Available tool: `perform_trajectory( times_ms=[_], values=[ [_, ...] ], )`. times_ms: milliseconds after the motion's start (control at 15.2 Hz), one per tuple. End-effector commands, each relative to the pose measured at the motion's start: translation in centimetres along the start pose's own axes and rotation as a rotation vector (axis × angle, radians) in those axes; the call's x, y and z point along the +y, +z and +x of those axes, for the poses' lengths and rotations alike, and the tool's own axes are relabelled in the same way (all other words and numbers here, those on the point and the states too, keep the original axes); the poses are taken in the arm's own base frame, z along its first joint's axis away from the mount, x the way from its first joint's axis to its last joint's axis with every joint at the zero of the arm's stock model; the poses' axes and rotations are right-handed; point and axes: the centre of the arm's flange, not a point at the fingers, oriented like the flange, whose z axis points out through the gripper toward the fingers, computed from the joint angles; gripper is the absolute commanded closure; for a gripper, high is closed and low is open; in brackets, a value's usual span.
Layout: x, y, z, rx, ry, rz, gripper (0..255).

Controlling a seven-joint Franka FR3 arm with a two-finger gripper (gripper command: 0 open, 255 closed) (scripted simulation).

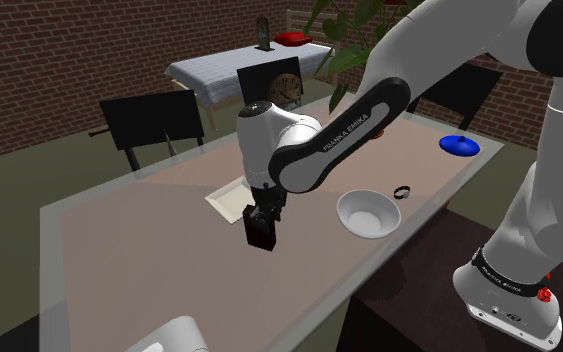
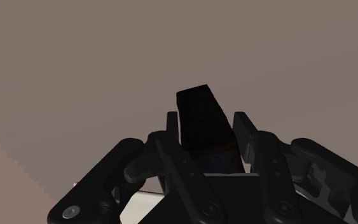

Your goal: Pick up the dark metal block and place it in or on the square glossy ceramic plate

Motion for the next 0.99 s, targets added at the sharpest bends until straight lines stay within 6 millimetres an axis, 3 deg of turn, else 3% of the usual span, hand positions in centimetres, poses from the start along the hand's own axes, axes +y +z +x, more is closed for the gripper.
perform_trajectory(
  times_ms=[0, 198, 924],
  values=[
    [0.0, 0.0, 0.0, 0.001, 0.0, 0.0, 255],
    [0.0, 0.0, 0.0, 0.001, 0.0, 0.0, 255],
    [0.1, -5.8, -0.1, 0.001, 0.0, 0.0, 255]
  ],
)
